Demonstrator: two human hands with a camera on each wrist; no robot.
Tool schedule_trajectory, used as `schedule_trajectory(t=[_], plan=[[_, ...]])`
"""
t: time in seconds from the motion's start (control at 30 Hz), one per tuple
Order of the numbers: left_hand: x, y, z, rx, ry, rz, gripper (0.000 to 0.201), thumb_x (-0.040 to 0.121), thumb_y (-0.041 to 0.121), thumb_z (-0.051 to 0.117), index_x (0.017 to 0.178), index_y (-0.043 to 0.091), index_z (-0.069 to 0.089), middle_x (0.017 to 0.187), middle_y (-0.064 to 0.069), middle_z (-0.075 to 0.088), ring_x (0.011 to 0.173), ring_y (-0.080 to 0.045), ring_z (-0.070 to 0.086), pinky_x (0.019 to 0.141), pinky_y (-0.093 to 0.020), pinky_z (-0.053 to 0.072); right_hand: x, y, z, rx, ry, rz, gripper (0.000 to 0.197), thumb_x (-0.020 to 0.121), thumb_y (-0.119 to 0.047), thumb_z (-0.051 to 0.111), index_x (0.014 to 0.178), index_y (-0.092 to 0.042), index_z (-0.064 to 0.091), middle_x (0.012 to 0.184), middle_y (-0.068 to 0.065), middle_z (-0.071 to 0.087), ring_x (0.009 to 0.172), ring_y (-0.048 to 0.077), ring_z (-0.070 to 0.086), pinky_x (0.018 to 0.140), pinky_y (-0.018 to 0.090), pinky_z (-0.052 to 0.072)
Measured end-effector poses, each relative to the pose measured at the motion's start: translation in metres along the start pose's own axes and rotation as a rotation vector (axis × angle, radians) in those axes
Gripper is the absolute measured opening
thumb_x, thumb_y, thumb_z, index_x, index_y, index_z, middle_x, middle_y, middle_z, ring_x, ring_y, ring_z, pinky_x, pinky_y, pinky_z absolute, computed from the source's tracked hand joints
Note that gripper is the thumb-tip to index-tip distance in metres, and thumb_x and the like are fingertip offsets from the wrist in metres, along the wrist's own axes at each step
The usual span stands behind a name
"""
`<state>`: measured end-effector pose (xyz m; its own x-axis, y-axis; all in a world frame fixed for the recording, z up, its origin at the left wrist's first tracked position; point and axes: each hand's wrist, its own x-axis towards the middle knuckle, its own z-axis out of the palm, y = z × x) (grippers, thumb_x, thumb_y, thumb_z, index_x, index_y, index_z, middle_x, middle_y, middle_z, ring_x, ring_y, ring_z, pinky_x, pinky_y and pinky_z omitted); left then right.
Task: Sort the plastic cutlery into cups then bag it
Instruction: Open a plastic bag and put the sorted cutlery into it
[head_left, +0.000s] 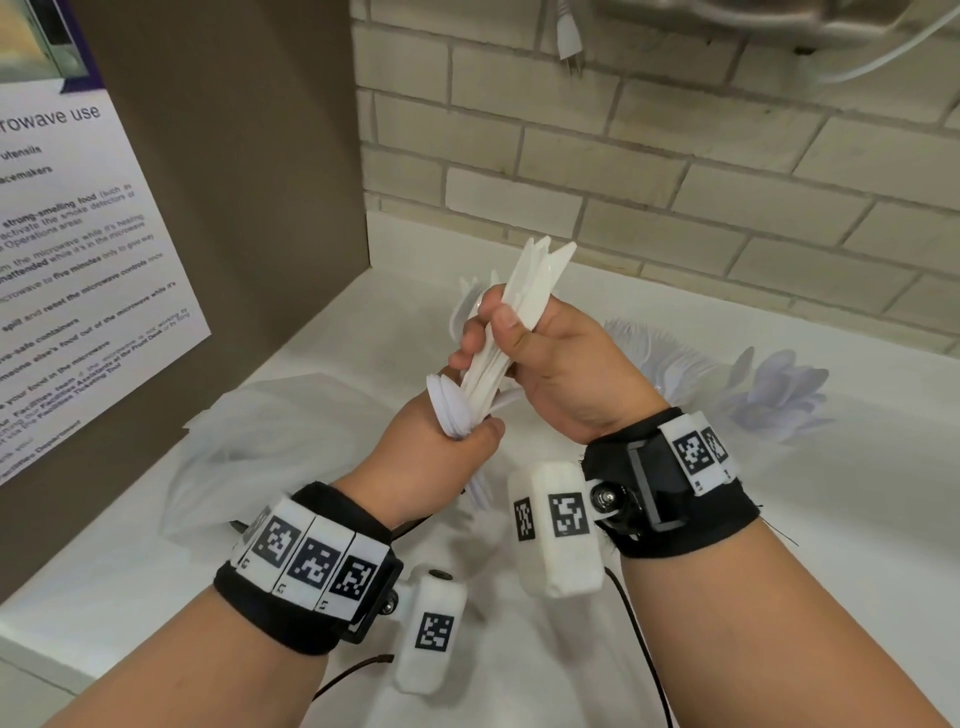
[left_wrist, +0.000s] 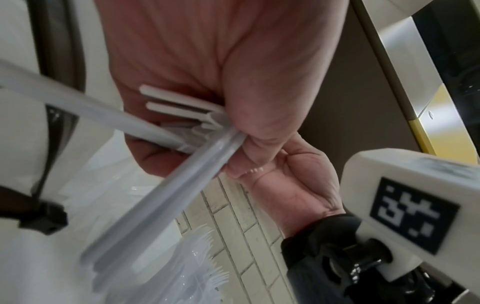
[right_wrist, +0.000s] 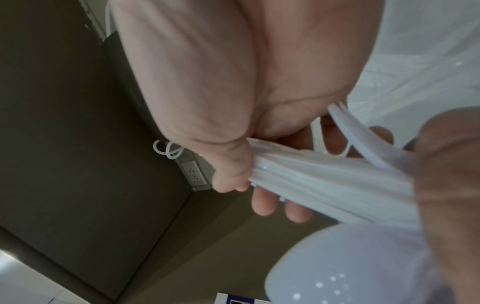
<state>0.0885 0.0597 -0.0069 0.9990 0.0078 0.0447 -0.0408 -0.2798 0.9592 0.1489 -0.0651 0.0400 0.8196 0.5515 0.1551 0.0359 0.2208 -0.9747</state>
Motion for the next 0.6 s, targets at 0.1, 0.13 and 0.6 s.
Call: schedule_trajectory(t=[0.1, 0.13, 0.6], plan=[[0.002, 0.000, 0.000, 0.014, 0.008, 0.017, 0.039, 0.073, 0.035, 0.057, 0.107, 0.016, 0.057, 0.090, -0.017, 0.066, 0.080, -0.033, 0.065, 0.070, -0.046, 0.055, 0.000, 0.001, -0.001, -0.036, -0.016, -0.008, 0.016, 0.085, -0.011, 0.054, 0.101, -0.011, 0.050, 0.078, 0.005, 0.061, 0.079, 0.024, 0.064, 0.078, 0.038, 0.053], [0.002, 0.000, 0.001, 0.012, 0.009, 0.015, 0.039, 0.073, 0.034, 0.057, 0.106, 0.013, 0.057, 0.089, -0.021, 0.065, 0.079, -0.036, 0.065, 0.069, -0.048, 0.054, 0.001, 0.002, -0.002, -0.074, -0.022, -0.005, 0.019, 0.085, -0.009, 0.055, 0.102, -0.011, 0.050, 0.077, 0.005, 0.062, 0.080, 0.025, 0.064, 0.080, 0.039, 0.053], [0.000, -0.016, -0.001, -0.187, -0.090, -0.021, 0.013, 0.085, 0.026, 0.055, 0.095, 0.018, 0.060, 0.071, -0.017, 0.058, 0.068, -0.028, 0.060, 0.068, -0.045, 0.050, 0.014, -0.047, 0.004, 0.099, 0.254, -0.132, 0.013, 0.100, -0.004, 0.039, 0.092, -0.011, 0.046, 0.074, 0.006, 0.046, 0.069, 0.019, 0.051, 0.078, 0.037, 0.048]])
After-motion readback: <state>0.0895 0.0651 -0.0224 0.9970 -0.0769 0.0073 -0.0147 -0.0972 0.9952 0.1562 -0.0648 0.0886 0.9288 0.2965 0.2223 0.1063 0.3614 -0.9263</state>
